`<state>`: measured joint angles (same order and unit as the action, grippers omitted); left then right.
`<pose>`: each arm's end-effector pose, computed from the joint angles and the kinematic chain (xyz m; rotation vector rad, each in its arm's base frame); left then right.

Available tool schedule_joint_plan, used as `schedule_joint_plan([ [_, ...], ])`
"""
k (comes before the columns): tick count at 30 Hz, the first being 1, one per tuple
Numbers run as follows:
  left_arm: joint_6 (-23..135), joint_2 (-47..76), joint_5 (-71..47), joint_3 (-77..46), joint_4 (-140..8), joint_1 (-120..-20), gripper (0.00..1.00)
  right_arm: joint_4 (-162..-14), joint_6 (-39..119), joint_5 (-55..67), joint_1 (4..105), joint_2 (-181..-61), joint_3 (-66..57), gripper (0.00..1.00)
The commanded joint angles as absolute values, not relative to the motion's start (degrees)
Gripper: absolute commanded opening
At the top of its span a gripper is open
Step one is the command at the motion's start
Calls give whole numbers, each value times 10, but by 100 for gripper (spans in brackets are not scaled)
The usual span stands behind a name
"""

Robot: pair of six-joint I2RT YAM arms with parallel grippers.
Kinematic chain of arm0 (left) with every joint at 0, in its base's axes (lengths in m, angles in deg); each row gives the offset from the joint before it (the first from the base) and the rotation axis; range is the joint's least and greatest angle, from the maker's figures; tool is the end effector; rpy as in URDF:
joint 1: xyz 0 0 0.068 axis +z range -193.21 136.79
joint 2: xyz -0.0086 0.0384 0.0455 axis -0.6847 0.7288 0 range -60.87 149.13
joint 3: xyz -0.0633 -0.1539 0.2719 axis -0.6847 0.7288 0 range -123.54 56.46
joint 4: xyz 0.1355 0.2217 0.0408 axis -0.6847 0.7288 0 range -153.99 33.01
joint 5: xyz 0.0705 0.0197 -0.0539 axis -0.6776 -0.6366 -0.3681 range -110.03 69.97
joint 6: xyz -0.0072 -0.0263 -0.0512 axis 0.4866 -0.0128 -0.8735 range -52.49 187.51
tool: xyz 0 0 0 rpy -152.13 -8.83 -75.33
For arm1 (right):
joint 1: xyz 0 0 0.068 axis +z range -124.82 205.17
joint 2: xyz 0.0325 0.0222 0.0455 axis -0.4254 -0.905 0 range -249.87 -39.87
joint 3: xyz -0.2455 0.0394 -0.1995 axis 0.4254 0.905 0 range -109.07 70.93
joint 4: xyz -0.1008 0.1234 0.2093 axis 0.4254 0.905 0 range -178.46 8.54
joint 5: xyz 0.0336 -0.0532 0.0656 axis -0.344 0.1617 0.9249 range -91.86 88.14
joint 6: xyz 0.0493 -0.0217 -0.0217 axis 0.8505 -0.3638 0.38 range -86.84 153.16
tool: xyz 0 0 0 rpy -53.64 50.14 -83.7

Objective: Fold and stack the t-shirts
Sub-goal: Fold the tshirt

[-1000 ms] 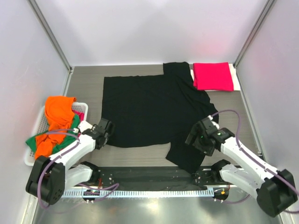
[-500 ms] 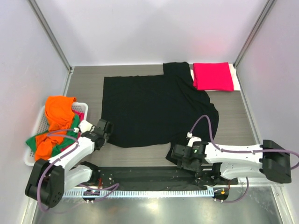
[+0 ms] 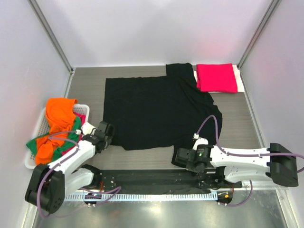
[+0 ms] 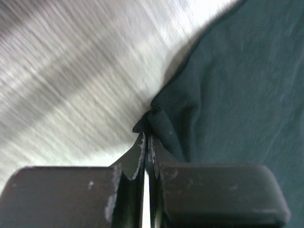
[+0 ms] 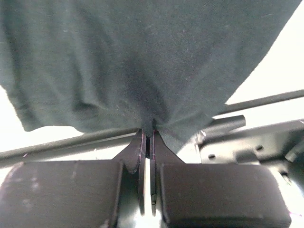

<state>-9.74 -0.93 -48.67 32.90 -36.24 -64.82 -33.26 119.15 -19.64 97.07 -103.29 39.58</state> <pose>0.1435 -0.0355 0.1855 -1.2845 2.1229 -0.0209 0.0515 0.1168 0.1983 0.3576 2.8055 -0.0187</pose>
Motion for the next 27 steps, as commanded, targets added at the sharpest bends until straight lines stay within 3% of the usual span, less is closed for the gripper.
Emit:
schedule_joint_plan([
  [1,-61,-33,-432,316,-309,-647,0,-279,1204,-246,972,-1006,337,1],
  [6,-37,-116,-399,279,-233,-647,0,-197,1177,-334,963,-1012,187,1],
  [11,-1,-120,-404,197,-167,-648,0,-189,1042,-369,870,-1076,88,1],
  [19,82,-7,-465,60,-116,-645,0,-279,798,-381,700,-1154,-41,1],
  [27,153,116,-423,-25,-150,-564,0,-326,645,-359,585,-1277,-176,1],
])
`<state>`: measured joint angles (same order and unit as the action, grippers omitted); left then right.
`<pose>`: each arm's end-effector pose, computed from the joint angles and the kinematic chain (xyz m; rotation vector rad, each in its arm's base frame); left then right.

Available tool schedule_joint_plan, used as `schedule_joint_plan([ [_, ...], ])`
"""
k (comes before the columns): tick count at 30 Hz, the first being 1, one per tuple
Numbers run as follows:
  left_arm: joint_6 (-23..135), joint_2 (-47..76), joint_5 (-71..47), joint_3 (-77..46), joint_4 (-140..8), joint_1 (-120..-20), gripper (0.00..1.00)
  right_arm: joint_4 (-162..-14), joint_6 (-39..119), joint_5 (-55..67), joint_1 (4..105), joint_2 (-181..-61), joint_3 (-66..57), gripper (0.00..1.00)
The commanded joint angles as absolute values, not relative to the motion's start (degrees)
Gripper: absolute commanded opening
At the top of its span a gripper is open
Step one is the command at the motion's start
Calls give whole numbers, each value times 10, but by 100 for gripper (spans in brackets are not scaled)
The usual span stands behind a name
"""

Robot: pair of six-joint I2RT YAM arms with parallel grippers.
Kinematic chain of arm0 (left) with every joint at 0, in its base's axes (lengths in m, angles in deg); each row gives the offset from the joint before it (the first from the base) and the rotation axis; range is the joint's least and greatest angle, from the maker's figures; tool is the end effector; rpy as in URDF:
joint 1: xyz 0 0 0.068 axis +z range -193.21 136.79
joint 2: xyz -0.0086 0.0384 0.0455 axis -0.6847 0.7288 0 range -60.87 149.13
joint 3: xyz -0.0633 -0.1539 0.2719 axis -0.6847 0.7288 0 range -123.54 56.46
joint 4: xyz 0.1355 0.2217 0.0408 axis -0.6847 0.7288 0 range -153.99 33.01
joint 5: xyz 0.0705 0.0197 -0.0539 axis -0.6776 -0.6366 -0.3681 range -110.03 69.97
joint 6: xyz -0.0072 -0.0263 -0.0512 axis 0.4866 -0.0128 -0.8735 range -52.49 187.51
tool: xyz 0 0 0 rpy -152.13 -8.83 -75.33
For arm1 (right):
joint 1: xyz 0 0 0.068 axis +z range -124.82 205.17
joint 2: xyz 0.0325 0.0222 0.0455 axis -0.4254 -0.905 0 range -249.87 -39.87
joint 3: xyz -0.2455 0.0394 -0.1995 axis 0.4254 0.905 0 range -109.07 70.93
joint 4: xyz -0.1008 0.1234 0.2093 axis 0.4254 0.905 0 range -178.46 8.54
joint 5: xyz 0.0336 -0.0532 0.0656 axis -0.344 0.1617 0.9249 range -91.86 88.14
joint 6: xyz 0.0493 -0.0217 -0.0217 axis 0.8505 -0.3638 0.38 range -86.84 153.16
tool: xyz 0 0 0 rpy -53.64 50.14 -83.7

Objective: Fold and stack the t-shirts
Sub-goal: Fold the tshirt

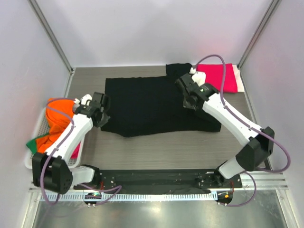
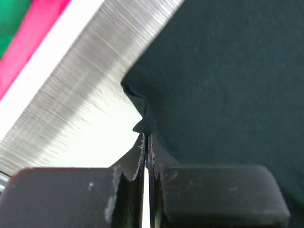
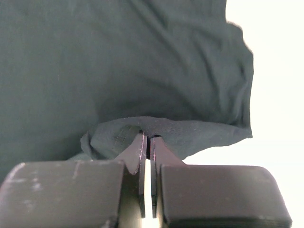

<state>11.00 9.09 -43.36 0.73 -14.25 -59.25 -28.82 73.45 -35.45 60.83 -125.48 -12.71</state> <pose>0.2125 -0.0440 0.3026 -0.9924 2.3413 0.0754 0.2542 0.1542 0.3798 0.2798 2.3863 -0.1971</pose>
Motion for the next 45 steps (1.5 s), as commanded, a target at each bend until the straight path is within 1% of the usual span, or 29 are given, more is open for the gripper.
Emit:
schedule_joint_plan([
  [1,164,127,-422,-33,-153,-557,0,-333,627,-358,578,-1286,-187,1],
  [9,200,254,-410,-115,-173,-510,0,-362,549,-332,533,-1397,-306,1],
  [12,204,283,-405,-140,-179,-500,0,-366,526,-328,522,-1442,-350,1],
  [18,216,352,-399,-190,-190,-485,0,-371,489,-332,501,-1531,-430,1],
  [23,224,430,-384,-259,-178,-471,0,-381,476,-345,484,-1597,-483,1],
  [24,224,441,-381,-271,-168,-469,0,-380,472,-343,477,-1611,-514,10],
  [26,233,473,-354,-315,-156,-461,4,-369,468,-348,469,-1652,-553,68],
  [27,237,480,-343,-333,-144,-458,10,-351,469,-356,460,-1662,-593,88],
  [28,247,483,-333,-368,-117,-455,27,-334,481,-367,456,-1676,-614,100],
  [29,251,481,-327,-378,-109,-455,47,-317,488,-379,450,-1676,-632,100],
  [30,252,458,-323,-381,-107,-455,62,-293,498,-387,443,-1667,-632,100],
  [31,255,443,-320,-372,-109,-456,79,-291,529,-380,420,-1630,-610,100],
  [32,255,427,-313,-364,-111,-456,84,-296,550,-356,405,-1598,-576,100],
  [33,252,389,-310,-351,-113,-456,87,-325,566,-293,387,-1567,-476,100],
  [34,252,371,-308,-316,-123,-456,89,-348,582,-246,340,-1534,-415,100],
  [35,244,352,-306,-296,-128,-456,89,-374,617,-203,316,-1459,-351,100],
  [36,240,334,-294,-272,-137,-456,88,-429,629,-161,287,-1427,-228,100],
  [37,235,297,-287,-217,-147,-455,88,-455,642,-81,263,-1392,-170,99],
  [38,228,280,-280,-190,-172,-455,88,-477,651,-54,217,-1345,-121,97],
  [39,219,263,-262,-160,-184,-457,87,-512,652,-29,202,-1323,-40,96],
  [40,213,232,-258,-106,-199,-458,87,-521,654,-4,190,-1309,-10,96],
  [42,200,204,-248,-55,-240,-459,87,-536,654,10,165,-1281,58,95],
  [43,195,185,-246,-11,-253,-460,87,-543,656,21,160,-1277,76,94],
  [45,189,172,-240,40,-292,-460,86,-573,658,39,150,-1271,123,91],
])
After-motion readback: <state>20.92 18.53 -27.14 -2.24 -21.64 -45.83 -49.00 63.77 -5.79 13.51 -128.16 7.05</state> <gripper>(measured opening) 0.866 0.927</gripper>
